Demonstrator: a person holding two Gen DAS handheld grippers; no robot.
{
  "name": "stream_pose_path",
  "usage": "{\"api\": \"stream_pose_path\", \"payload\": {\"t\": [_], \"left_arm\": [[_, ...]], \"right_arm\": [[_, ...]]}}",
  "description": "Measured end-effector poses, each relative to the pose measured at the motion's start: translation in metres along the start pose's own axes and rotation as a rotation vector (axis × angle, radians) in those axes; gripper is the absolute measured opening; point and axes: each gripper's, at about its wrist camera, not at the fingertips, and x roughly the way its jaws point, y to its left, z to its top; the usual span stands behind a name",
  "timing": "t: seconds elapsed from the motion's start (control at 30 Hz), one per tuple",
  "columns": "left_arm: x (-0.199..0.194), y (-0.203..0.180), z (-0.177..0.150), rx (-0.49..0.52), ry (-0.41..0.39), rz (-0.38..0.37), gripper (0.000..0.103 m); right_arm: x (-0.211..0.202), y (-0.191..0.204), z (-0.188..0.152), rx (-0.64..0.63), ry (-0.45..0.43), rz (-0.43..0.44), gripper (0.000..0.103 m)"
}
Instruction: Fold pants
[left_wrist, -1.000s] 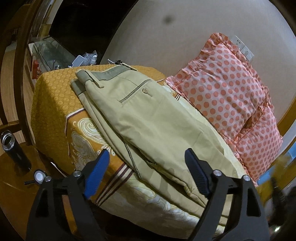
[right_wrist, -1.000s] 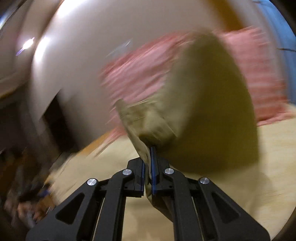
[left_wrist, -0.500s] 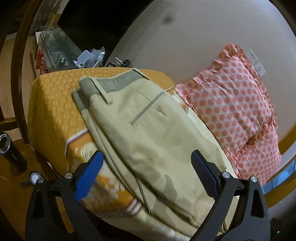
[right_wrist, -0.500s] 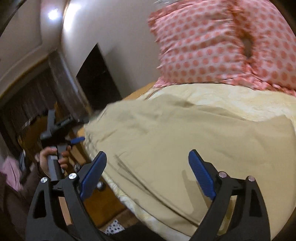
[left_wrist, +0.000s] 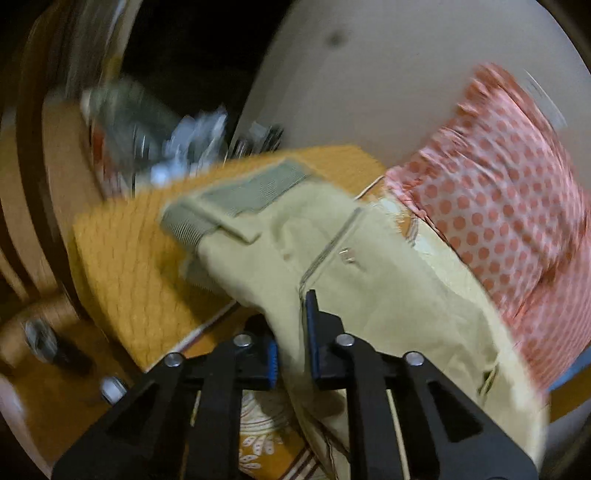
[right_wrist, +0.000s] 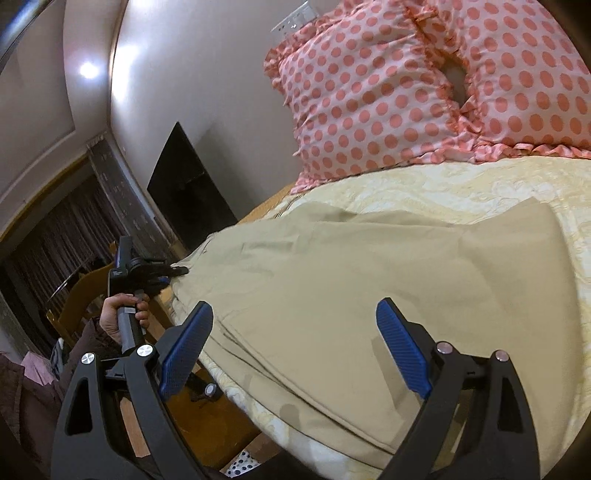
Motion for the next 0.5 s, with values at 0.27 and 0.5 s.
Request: {"api": "stream_pose_path", "payload": {"t": [0.27,0.5], "left_arm": [[-0.098,-0.199,-0.041,0.624,-0.226,-0.285,0.007],[-0.114,-0.307,-0.204,1.088,0.001,-0.681,0.008]], "right_arm": [[-0.049,-0.034,0.005,0.089,-0.138,-0.105,0.092],[-0.102,-0.079,0.000,0.292,-0.275,-0.183,0.094]]}}
